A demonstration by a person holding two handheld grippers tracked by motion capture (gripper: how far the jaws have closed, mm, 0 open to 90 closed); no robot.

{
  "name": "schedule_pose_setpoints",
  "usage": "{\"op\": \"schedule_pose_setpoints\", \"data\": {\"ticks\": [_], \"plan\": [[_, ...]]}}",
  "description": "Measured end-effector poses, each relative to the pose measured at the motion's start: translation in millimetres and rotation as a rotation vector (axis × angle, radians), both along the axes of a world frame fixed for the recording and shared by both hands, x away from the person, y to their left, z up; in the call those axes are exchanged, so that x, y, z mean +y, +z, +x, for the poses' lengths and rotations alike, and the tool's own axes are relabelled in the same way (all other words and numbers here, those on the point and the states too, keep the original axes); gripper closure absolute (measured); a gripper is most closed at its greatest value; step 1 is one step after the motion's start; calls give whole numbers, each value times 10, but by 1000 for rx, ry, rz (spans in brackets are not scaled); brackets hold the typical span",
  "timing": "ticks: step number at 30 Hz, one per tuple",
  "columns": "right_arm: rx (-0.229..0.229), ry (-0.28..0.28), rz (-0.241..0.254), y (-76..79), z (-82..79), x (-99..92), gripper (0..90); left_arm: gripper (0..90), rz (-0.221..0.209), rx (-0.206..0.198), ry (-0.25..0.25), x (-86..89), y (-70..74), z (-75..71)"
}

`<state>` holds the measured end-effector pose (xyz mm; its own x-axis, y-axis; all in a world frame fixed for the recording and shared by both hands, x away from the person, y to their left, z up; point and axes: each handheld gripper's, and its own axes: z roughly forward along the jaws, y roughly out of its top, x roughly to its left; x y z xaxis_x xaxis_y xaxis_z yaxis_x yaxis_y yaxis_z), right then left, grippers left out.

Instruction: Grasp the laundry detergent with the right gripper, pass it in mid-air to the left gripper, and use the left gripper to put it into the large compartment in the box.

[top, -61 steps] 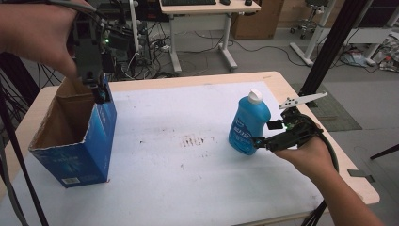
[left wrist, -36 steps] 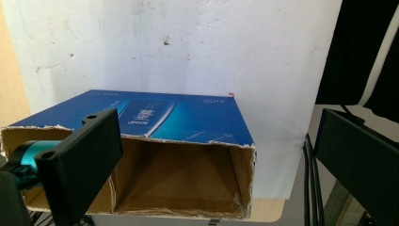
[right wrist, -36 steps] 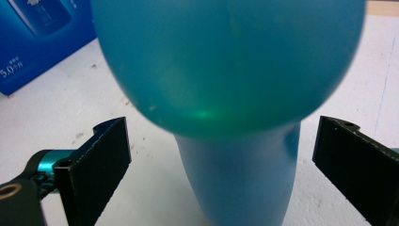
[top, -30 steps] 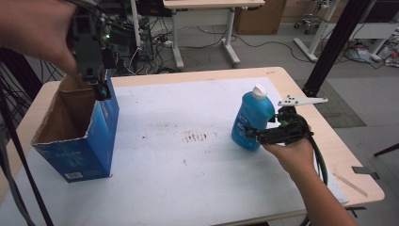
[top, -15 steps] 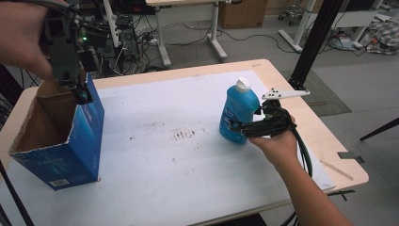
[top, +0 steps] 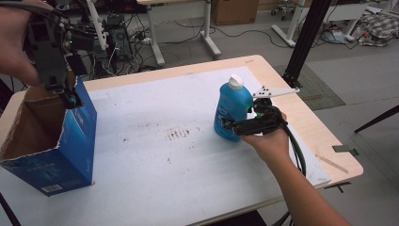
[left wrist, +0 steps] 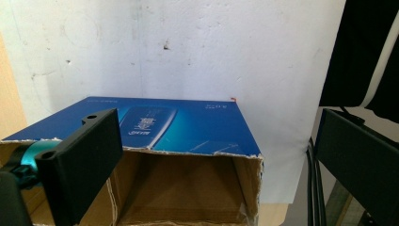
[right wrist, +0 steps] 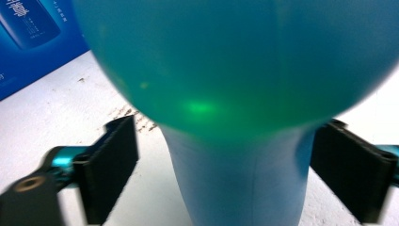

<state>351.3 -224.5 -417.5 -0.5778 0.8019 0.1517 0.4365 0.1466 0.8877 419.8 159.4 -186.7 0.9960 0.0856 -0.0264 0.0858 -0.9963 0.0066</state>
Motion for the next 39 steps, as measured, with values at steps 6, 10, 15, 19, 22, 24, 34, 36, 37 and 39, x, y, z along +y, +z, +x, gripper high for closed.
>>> {"op": "schedule_pose_setpoints", "data": {"ticks": [6,10,15,19,22,24,34,36,37,39], "plan": [[-1,-12,-9,-15,19,1,144,17,-1,0,2,14,2,1],[-2,-19,-24,-25,30,-1,183,17,2,3,2,23,-3,10],[-9,-20,-27,-25,27,18,184,17,-1,1,6,27,2,9],[-10,-24,-33,-29,28,18,241,17,2,2,4,18,-4,1],[-11,-35,-26,-28,32,20,247,17,5,1,4,14,-6,-4],[-14,-33,-29,-34,37,22,253,17,8,2,4,13,-3,-3],[-23,-36,-29,-42,40,41,287,17,9,3,11,13,-7,-1],[-21,-36,-28,-42,37,43,313,17,8,2,8,11,-7,0],[-27,-33,-32,-43,38,40,324,17,9,2,7,9,-6,-1],[-27,-35,-30,-44,36,44,325,17,6,4,7,7,-9,-1]]}}
